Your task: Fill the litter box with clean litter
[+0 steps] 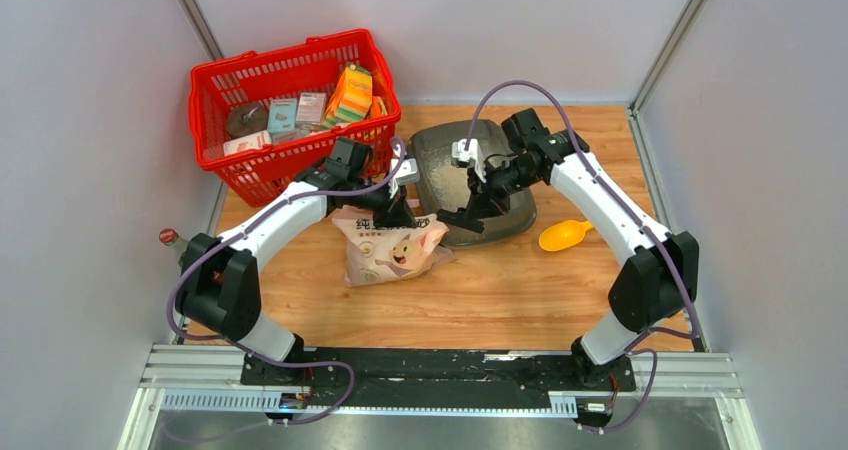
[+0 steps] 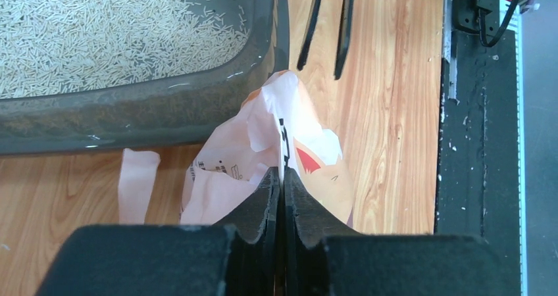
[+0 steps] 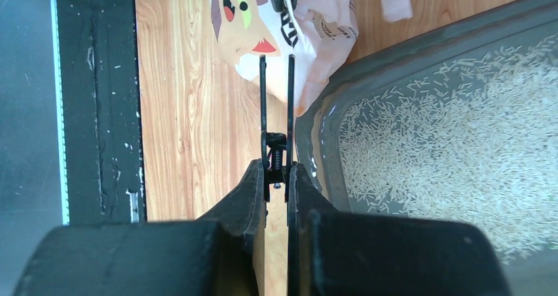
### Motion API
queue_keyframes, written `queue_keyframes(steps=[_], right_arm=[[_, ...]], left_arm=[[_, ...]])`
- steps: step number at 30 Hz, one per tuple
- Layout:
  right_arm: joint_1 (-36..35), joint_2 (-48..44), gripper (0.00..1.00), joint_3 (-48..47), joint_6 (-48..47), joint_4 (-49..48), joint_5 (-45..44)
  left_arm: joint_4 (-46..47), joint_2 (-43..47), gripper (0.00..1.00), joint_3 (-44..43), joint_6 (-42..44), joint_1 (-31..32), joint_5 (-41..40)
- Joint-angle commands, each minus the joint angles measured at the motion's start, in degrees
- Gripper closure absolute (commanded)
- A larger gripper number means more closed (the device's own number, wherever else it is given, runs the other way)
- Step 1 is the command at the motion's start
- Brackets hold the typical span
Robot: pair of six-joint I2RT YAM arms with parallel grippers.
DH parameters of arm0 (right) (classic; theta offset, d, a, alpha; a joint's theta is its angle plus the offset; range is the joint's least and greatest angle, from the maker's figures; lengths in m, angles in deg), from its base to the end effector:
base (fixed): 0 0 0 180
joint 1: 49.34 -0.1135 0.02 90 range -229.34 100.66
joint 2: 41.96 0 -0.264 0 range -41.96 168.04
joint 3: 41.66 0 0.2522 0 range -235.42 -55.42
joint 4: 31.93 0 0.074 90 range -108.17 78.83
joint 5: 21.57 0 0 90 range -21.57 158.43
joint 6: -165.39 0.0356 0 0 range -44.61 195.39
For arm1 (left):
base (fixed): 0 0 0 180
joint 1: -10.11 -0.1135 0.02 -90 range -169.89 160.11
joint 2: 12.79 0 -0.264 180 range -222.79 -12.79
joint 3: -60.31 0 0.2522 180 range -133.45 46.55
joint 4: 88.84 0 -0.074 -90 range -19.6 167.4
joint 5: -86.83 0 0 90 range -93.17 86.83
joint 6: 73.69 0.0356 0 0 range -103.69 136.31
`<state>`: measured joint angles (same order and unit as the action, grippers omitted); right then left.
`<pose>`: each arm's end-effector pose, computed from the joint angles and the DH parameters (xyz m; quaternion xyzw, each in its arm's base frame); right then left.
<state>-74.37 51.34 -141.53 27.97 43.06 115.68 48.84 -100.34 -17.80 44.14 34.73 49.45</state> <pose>0.2806 0.1599 0.3146 -0.5924 0.6817 0.3529 0.2447 0.2761 -0.1576 0.2608 0.5045 0.6956 -0.4104 0.3052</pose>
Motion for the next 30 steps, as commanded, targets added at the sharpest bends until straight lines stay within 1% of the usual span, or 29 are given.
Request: queue_keyframes(steps=[1, 2, 4, 10, 14, 18, 29, 30], right_arm=[[-0.19, -2.95, 1.00, -3.89, -7.85, 4.32, -1.45], [-0.27, -1.99, 1.00, -4.59, -10.21, 4.94, -1.97], [-0.28, -1.10, 1.00, -6.17, -11.55, 5.92, -2.50], [-1.15, 3.29, 1.00, -10.91, -13.66, 6.88, -3.91], [-1.59, 5.93, 1.00, -12.41, -14.98, 8.20, -4.09], [-2.21, 8.56, 1.00, -14.70, -16.91, 12.23, -3.12], [-4.05, 11.29, 1.00, -15.14, -16.65, 11.80, -3.56], [-4.40, 11.47, 1.00, -15.32, -16.57, 11.72, -3.56]], left_arm=[[2.62, 2.21, 0.95, 0.90, -0.31, -0.10, 2.48], [2.98, 2.29, 0.96, 0.90, -0.67, -0.10, 2.66], [3.33, 2.47, 1.00, 1.08, -0.76, -0.01, 2.66], [3.86, 3.44, 1.00, 1.34, -1.20, -0.01, 2.31], [6.49, 4.05, 1.00, 2.48, -3.13, -0.01, 2.22], [8.78, 4.67, 1.00, 3.45, -5.50, -0.01, 1.70], [11.24, 4.67, 1.00, 4.06, -7.88, -0.01, 1.61], [11.33, 4.67, 0.96, 3.89, -8.67, -0.01, 1.26]])
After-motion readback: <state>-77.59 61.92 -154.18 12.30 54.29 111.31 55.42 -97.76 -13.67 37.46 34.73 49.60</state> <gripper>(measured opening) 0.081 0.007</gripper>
